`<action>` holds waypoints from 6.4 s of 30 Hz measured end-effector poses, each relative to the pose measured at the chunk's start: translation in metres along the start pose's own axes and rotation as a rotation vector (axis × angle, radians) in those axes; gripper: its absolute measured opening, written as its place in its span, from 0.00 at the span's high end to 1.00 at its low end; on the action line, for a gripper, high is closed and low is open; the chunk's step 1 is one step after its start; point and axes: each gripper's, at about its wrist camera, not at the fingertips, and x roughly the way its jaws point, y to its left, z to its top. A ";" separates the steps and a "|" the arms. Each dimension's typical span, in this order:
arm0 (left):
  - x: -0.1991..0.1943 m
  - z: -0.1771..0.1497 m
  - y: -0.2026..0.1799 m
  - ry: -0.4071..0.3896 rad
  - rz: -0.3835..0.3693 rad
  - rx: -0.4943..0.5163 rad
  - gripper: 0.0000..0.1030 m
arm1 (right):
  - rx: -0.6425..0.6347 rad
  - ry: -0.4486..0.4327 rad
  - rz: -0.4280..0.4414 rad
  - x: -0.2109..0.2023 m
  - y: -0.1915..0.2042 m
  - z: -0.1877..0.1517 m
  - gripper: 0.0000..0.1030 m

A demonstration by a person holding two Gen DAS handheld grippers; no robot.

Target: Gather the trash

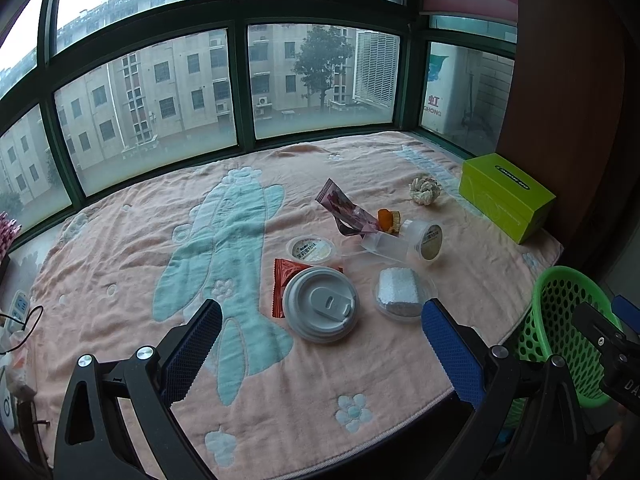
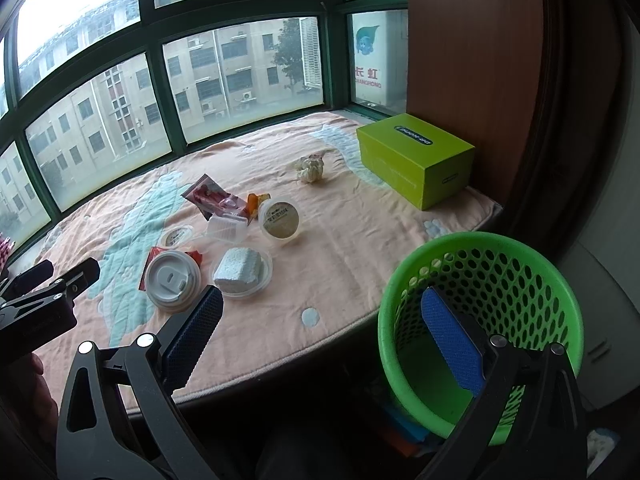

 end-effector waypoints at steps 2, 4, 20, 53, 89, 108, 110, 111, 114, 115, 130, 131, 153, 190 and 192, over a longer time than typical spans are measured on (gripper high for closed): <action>0.000 0.000 0.000 0.002 0.001 -0.001 0.06 | 0.001 0.000 0.001 0.000 0.000 0.000 0.05; 0.001 -0.001 0.000 0.004 0.000 -0.002 0.06 | 0.001 -0.001 0.000 0.000 0.000 0.000 0.05; 0.007 0.001 0.002 0.023 -0.001 -0.013 0.06 | 0.004 0.012 -0.001 0.007 -0.001 -0.001 0.05; 0.049 0.024 0.042 0.069 0.049 -0.065 0.06 | -0.081 0.065 0.065 0.064 0.033 0.019 0.05; 0.088 0.000 0.114 0.171 0.122 -0.175 0.06 | -0.178 0.295 0.211 0.205 0.096 0.003 0.33; 0.095 -0.011 0.090 0.212 0.066 -0.136 0.06 | -0.189 0.315 0.227 0.214 0.099 -0.001 0.38; 0.094 -0.011 0.088 0.210 0.063 -0.130 0.06 | -0.188 0.314 0.228 0.213 0.099 -0.001 0.38; 0.094 -0.011 0.088 0.210 0.062 -0.127 0.06 | -0.191 0.313 0.227 0.213 0.100 -0.001 0.38; 0.094 -0.011 0.086 0.210 0.058 -0.123 0.06 | -0.185 0.310 0.231 0.213 0.099 -0.001 0.39; 0.094 -0.011 0.085 0.210 0.058 -0.123 0.06 | -0.186 0.310 0.232 0.213 0.099 -0.001 0.40; 0.101 -0.011 0.045 0.183 -0.098 -0.002 0.06 | -0.106 0.259 0.282 0.163 0.069 0.006 0.41; 0.104 -0.011 0.040 0.184 -0.110 0.017 0.06 | -0.099 0.253 0.285 0.157 0.065 0.006 0.41; 0.181 -0.018 -0.007 0.242 -0.040 0.311 0.06 | 0.055 0.137 0.206 0.082 -0.014 0.011 0.40; 0.076 0.030 -0.071 0.064 -0.339 0.251 0.18 | 0.163 0.057 -0.015 0.024 -0.102 -0.010 0.40; 0.071 0.033 -0.080 0.057 -0.363 0.254 0.18 | 0.172 0.060 -0.026 0.023 -0.108 -0.013 0.40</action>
